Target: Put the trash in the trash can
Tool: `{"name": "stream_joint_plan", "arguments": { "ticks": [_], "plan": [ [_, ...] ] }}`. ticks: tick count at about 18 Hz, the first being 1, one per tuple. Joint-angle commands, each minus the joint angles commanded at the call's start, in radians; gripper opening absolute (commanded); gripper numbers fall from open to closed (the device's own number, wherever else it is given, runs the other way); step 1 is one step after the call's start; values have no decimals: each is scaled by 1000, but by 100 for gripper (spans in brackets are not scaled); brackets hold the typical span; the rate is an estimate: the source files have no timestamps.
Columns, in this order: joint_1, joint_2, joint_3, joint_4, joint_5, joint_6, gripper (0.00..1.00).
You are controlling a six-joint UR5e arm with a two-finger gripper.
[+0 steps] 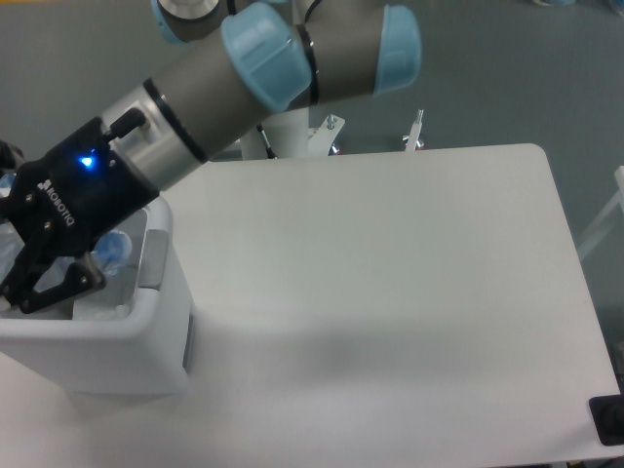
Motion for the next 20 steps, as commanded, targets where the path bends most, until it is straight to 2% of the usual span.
{"name": "stream_joint_plan", "arguments": {
  "ticks": [2, 3, 4, 6, 7, 11, 14, 20],
  "plan": [
    [0, 0, -18, 2, 3, 21, 64],
    [0, 0, -23, 0, 3, 32, 76],
    [0, 0, -25, 0, 3, 32, 83],
    [-2, 2, -43, 0, 5, 34, 88],
    [-2, 5, -52, 0, 6, 35, 99],
    [0, 14, -55, 0, 5, 35, 100],
    [32, 17, -55, 0, 6, 37, 100],
    [219, 9, -61, 0, 6, 90, 100]
  ]
}}
